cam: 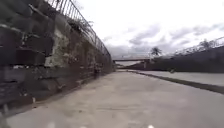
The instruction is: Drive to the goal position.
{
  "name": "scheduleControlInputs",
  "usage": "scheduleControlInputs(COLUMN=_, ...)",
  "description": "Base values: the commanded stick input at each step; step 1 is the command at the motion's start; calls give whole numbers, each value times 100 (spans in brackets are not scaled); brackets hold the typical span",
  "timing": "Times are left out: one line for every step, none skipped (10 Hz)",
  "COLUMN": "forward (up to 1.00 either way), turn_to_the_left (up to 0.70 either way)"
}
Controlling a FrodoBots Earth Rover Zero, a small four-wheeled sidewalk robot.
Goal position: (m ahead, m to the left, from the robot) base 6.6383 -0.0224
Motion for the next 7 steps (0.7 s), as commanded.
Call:
scheduleControlInputs(forward=100, turn_to_the_left=-12)
scheduleControlInputs(forward=100, turn_to_the_left=-1)
scheduleControlInputs(forward=100, turn_to_the_left=0)
scheduleControlInputs(forward=100, turn_to_the_left=0)
scheduleControlInputs(forward=100, turn_to_the_left=0)
scheduleControlInputs(forward=100, turn_to_the_left=0)
scheduleControlInputs(forward=100, turn_to_the_left=0)
